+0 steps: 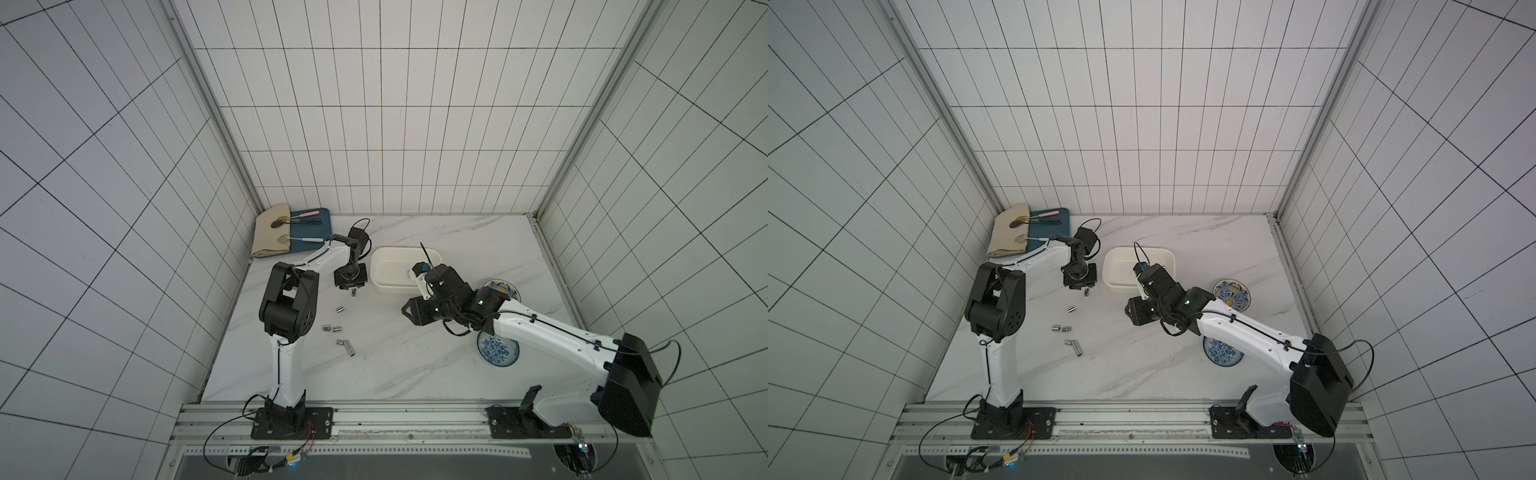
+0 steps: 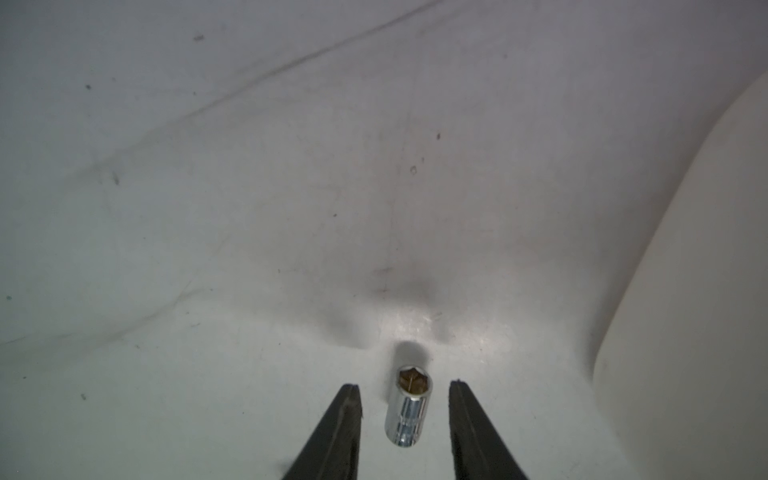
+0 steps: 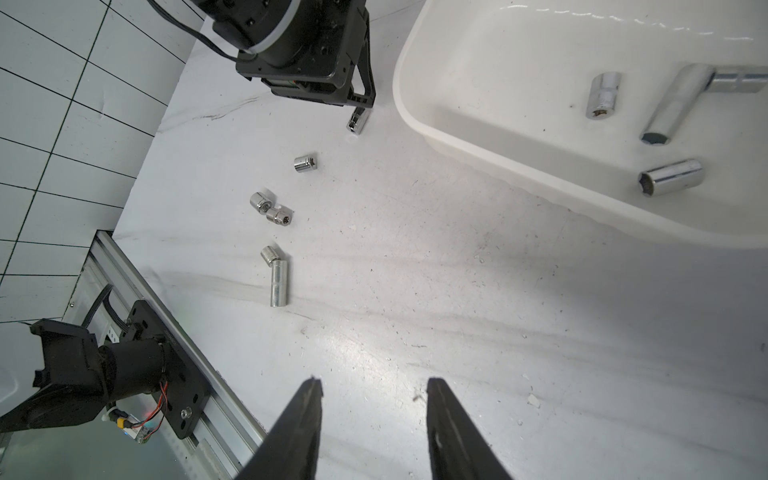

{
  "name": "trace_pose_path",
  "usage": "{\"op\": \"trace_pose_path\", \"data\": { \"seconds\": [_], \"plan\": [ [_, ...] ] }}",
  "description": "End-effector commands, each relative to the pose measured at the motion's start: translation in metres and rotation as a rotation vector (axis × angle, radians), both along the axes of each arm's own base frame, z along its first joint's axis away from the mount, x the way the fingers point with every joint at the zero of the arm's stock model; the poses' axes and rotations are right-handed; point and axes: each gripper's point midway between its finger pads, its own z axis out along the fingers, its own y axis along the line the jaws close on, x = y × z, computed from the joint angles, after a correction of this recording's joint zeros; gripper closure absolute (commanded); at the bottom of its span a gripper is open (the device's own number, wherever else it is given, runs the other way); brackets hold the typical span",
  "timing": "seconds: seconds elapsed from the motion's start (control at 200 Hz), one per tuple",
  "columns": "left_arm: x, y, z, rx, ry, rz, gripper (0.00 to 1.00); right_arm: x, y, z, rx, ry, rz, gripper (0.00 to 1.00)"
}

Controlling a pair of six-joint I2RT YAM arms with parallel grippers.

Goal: Put the socket on the desktop into the storage box
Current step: Pick up the socket head from the center of the board.

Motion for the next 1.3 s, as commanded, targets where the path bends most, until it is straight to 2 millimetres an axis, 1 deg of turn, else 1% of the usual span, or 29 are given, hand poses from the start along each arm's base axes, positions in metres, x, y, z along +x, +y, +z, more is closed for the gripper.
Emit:
{"op": "trace_pose_path", "data": {
  "seconds": [0.0, 0.05, 0.13, 0.37, 0.425, 0.62, 0.7, 0.765, 0.84, 0.89, 0.989, 1.164, 1.294],
  "plan": [
    [0.003, 0.001, -0.002, 0.002, 0.000, -0.003, 0.61, -0.002, -0.004, -0.011, -0.037, 0.008, -0.003, 0.55],
    [0.003, 0.000, -0.004, -0.001, 0.003, -0.005, 0.62, -0.002, -0.004, -0.011, -0.035, 0.008, -0.004, 0.56],
    [0.003, 0.000, -0.007, -0.006, 0.008, -0.002, 0.65, -0.002, -0.003, -0.011, -0.034, 0.007, -0.004, 0.56],
    [-0.002, 0.000, -0.014, -0.005, 0.028, 0.001, 0.65, -0.002, -0.004, -0.013, -0.038, 0.011, -0.004, 0.55],
    [-0.004, 0.000, -0.016, -0.006, 0.033, 0.001, 0.68, -0.001, -0.004, -0.013, -0.036, 0.009, -0.006, 0.56],
    [-0.008, 0.001, -0.020, -0.009, 0.044, 0.003, 0.69, -0.001, -0.003, -0.014, -0.037, 0.015, -0.006, 0.56],
    [-0.010, 0.001, -0.020, -0.007, 0.045, 0.000, 0.76, -0.001, -0.003, -0.014, -0.034, 0.016, -0.008, 0.56],
    [-0.010, 0.000, -0.019, -0.010, 0.045, -0.001, 0.85, 0.000, -0.004, -0.012, -0.033, 0.010, -0.012, 0.56],
    [-0.010, 0.001, -0.018, -0.011, 0.043, -0.001, 0.90, 0.000, -0.005, -0.011, -0.032, 0.007, -0.015, 0.56],
    [-0.009, 0.000, -0.014, -0.014, 0.035, -0.003, 0.93, 0.000, -0.005, -0.011, -0.031, 0.008, -0.016, 0.56],
    [-0.007, -0.001, -0.004, -0.019, 0.020, -0.005, 0.94, 0.000, -0.006, -0.011, -0.030, 0.008, -0.018, 0.56],
    [0.001, -0.006, 0.024, -0.050, -0.021, -0.016, 0.95, 0.000, -0.010, -0.008, -0.027, -0.002, -0.031, 0.56],
    [0.009, -0.015, 0.048, -0.098, -0.060, -0.018, 0.96, 0.000, -0.015, -0.005, -0.021, -0.016, -0.046, 0.56]
  ]
}}
